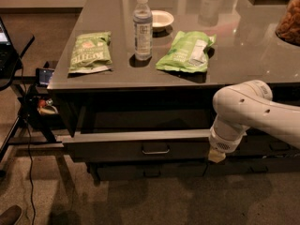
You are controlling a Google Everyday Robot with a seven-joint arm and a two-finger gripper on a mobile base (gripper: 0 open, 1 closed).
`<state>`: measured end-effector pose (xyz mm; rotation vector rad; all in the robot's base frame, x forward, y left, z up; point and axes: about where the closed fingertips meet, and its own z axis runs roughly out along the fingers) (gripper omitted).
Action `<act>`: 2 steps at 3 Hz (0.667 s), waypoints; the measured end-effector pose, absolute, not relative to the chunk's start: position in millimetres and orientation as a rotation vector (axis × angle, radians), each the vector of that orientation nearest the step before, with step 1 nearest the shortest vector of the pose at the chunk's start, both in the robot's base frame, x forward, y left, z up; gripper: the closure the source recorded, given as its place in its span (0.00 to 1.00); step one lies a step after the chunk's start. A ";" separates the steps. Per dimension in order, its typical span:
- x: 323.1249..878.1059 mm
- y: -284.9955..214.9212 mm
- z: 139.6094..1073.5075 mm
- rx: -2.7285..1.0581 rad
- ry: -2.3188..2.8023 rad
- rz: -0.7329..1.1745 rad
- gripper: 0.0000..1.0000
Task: Close top drawer
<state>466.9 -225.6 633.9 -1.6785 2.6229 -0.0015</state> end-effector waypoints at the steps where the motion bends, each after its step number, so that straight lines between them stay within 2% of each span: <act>1: 466.9 -225.6 633.9 -1.679 2.623 -0.002 0.35; 2: 466.9 -225.6 633.9 -1.679 2.623 -0.002 0.13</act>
Offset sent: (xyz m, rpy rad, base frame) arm 0.0000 0.0000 0.0000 0.0000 0.0000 0.0000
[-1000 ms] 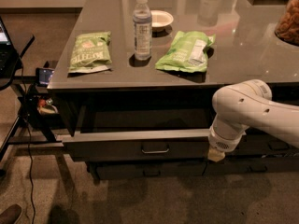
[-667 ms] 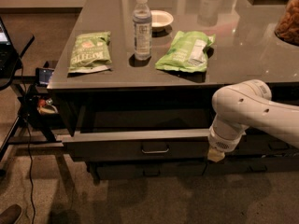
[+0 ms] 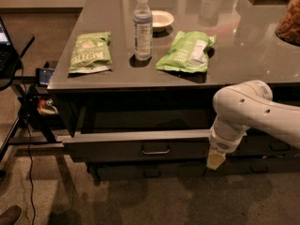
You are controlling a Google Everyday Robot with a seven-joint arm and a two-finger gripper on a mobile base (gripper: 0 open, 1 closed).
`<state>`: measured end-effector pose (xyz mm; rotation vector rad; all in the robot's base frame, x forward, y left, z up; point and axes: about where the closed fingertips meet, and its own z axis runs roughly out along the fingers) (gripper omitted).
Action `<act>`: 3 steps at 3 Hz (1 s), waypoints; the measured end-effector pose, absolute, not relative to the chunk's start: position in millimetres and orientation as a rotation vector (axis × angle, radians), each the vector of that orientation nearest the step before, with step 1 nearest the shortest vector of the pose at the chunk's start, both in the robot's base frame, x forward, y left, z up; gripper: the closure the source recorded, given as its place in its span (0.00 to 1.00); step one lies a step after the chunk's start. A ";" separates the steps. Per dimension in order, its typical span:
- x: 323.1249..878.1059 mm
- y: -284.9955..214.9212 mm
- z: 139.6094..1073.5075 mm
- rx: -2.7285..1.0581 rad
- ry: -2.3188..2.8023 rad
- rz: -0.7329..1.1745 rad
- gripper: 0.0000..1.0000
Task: Close top drawer
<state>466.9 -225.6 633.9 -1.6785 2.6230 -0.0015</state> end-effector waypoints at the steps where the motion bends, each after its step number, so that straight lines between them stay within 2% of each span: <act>1: 466.8 -225.6 633.9 -1.679 2.623 -0.001 0.00; 2: 466.8 -225.6 633.8 -1.679 2.623 -0.001 0.00; 3: 466.8 -225.6 633.8 -1.679 2.623 -0.001 0.19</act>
Offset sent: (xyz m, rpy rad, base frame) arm 0.0000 0.0000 0.0000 0.0000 0.0000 0.0000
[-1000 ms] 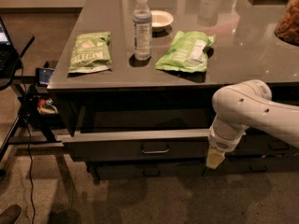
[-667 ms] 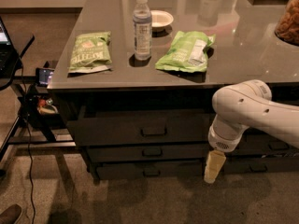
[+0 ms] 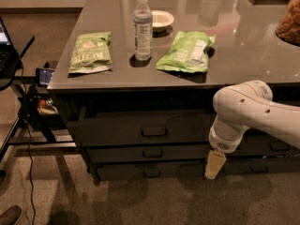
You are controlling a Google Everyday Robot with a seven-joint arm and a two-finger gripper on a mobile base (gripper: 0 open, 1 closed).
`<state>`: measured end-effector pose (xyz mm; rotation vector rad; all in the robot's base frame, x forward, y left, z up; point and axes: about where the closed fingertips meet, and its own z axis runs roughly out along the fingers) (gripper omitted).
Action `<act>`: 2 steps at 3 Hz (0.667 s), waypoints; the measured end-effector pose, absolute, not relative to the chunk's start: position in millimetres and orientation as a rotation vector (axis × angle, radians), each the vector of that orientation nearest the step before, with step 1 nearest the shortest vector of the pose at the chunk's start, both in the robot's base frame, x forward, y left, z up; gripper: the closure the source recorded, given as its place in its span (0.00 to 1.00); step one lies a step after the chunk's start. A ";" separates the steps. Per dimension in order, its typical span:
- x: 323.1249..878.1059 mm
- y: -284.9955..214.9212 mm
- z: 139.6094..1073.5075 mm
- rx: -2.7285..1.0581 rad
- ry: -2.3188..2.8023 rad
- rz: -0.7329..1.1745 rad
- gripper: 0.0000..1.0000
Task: Close top drawer
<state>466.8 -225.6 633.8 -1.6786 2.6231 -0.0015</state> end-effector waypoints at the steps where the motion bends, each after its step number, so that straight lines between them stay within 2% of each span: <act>1: 466.8 -225.6 633.8 -1.679 2.623 -0.001 0.43; 2: 466.8 -225.6 633.8 -1.679 2.623 -0.001 0.66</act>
Offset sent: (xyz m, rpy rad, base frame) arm 0.0000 0.0000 0.0000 0.0000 0.0000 0.0000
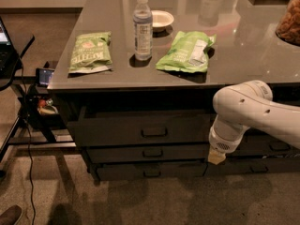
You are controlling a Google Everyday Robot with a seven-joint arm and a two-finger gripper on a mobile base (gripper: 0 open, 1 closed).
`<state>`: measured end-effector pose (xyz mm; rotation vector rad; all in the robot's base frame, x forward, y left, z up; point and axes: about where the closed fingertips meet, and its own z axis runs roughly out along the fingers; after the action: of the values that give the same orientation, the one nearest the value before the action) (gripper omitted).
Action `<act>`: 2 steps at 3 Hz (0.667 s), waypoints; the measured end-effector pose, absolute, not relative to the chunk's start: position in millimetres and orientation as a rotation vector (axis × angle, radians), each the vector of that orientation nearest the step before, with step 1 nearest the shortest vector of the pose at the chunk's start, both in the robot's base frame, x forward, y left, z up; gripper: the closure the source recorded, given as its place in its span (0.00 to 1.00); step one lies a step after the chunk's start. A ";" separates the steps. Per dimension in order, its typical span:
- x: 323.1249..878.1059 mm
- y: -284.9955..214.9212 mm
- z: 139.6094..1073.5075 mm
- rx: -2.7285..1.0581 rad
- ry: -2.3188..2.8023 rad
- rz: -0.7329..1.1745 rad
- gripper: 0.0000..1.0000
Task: Close top drawer
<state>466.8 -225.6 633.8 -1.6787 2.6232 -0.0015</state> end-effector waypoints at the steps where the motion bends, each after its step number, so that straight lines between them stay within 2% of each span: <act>1: 467.0 -225.6 633.8 -1.678 2.623 -0.002 0.89; 2: 486.8 -221.1 634.3 -1.657 2.619 -0.035 1.00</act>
Offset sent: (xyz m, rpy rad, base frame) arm 0.0477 0.0117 0.0029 -0.0214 -0.0594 -0.0241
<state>486.8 -221.1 634.3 -1.6571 2.6187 -0.0350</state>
